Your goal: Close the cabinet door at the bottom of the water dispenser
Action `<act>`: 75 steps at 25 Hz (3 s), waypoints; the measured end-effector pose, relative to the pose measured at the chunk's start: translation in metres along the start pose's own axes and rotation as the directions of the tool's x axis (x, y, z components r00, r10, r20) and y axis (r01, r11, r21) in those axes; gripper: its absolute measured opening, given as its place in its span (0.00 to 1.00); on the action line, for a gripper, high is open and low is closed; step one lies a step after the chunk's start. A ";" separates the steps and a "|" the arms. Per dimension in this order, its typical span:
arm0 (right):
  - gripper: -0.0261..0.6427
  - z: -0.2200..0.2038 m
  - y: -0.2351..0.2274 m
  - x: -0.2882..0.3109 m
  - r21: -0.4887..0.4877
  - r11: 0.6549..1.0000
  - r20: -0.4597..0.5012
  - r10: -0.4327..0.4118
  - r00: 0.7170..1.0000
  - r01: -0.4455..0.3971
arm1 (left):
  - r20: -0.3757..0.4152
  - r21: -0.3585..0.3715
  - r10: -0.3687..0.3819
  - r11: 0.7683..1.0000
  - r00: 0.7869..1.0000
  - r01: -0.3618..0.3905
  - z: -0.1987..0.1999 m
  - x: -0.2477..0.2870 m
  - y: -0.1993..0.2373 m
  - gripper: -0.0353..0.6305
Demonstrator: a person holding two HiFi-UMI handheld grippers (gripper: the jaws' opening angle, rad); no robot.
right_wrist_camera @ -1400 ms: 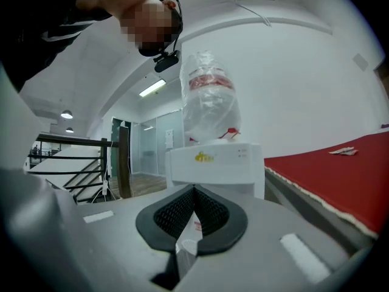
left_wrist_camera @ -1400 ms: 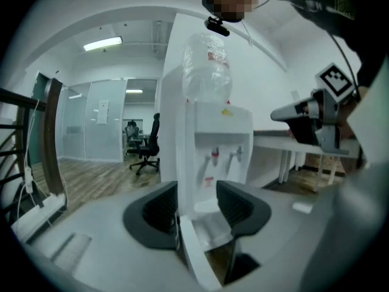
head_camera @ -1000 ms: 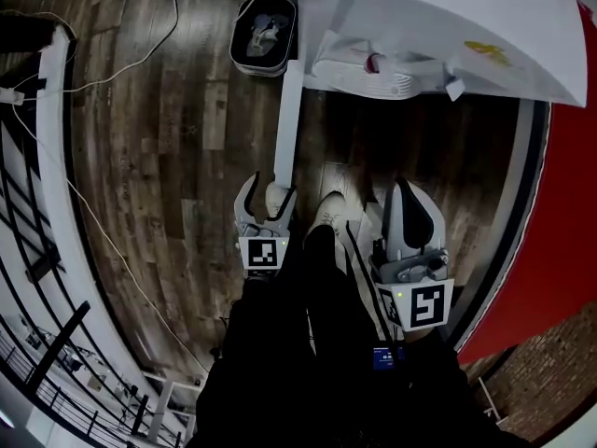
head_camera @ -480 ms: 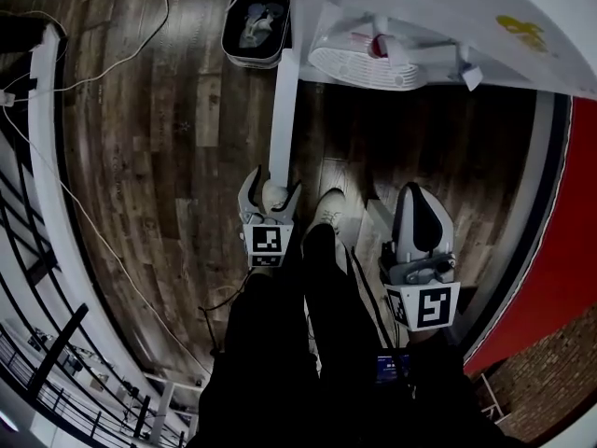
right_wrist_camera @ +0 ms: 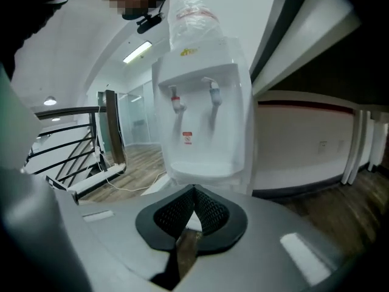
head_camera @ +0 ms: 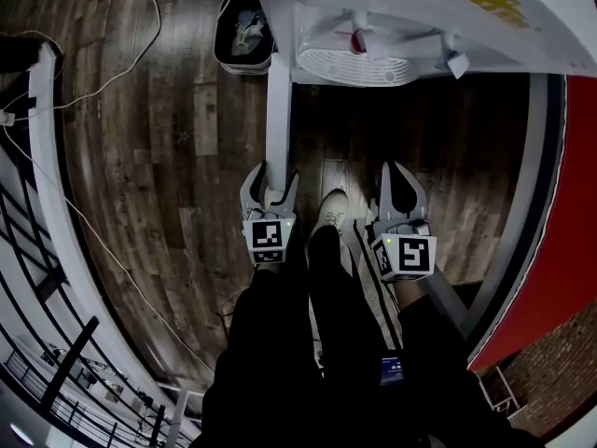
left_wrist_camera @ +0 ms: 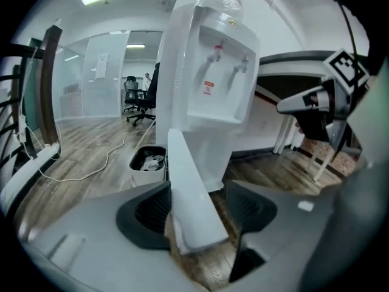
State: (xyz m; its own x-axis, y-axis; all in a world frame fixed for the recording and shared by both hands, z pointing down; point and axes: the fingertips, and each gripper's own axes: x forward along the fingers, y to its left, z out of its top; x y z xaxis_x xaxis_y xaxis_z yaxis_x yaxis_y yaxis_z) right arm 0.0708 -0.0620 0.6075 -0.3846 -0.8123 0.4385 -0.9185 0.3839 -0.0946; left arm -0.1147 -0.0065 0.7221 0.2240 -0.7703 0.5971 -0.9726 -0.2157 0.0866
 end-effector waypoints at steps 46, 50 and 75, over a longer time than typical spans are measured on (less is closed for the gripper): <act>0.19 -0.106 -0.066 0.012 0.224 0.952 -0.304 -0.135 0.943 0.209 | -0.144 -0.085 -0.346 0.938 0.927 0.337 0.029 0.056 -0.111 0.55; 0.19 -0.102 -0.074 0.017 0.193 0.960 -0.293 -0.139 0.946 0.201 | -0.145 -0.064 -0.422 0.907 0.895 0.417 0.037 0.072 -0.126 0.55; 0.16 -0.100 -0.082 0.024 0.228 0.952 -0.275 -0.137 0.952 0.203 | -0.175 0.103 -0.647 0.738 0.742 0.667 0.065 0.119 -0.158 0.53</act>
State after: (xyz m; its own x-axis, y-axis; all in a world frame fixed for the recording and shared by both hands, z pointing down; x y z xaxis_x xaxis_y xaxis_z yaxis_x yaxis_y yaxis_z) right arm 0.1461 -0.0691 0.7149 -0.2155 -0.7047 0.6760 -0.9735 0.1010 -0.2050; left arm 0.0700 -0.1032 0.7281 0.7847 -0.3274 0.5264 -0.5615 -0.7351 0.3799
